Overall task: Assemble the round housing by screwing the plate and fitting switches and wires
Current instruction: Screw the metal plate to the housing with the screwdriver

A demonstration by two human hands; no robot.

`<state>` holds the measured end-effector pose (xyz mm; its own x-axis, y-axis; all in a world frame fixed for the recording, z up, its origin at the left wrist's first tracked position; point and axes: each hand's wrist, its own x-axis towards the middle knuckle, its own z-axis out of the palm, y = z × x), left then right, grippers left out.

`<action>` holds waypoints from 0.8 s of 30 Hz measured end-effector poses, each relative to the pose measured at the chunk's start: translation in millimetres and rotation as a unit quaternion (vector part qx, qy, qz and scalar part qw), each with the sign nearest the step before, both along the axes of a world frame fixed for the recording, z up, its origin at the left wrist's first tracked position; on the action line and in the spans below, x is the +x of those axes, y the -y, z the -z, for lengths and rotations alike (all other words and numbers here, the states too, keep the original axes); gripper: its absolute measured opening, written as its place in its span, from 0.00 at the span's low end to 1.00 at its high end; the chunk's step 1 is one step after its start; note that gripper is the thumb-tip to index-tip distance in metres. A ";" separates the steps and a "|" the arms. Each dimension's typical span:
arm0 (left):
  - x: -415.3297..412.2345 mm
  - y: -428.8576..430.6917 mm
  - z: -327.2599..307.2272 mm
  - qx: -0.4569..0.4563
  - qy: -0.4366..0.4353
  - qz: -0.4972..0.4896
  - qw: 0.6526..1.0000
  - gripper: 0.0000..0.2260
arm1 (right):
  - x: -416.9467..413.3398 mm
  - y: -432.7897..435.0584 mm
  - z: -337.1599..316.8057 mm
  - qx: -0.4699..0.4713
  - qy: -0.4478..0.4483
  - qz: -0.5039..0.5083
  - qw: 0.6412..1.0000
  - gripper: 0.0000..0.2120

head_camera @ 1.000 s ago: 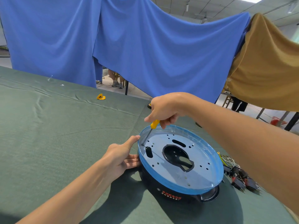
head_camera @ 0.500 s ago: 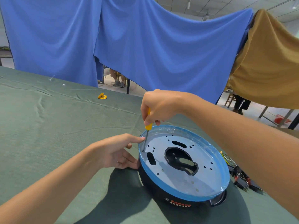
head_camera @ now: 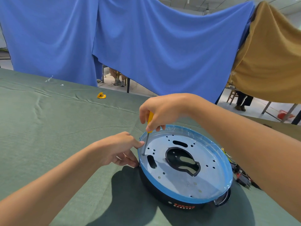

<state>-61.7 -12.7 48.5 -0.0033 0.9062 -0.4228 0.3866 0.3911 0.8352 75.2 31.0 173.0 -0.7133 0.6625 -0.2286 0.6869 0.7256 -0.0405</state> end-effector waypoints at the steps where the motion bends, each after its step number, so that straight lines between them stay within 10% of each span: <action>1: 0.5 1.2 1.4 0.007 -0.004 -0.005 1.000 0.15 | 1.1 0.1 -0.2 -0.001 -0.003 -0.002 1.000 0.05; 14: 6.1 10.3 4.2 0.031 -0.008 -0.032 0.999 0.16 | 5.7 8.8 12.0 0.102 0.006 0.024 0.994 0.25; 24: 14.4 15.9 13.3 0.057 0.042 -0.111 0.991 0.15 | 1.0 22.7 15.1 0.101 -0.019 0.058 0.993 0.14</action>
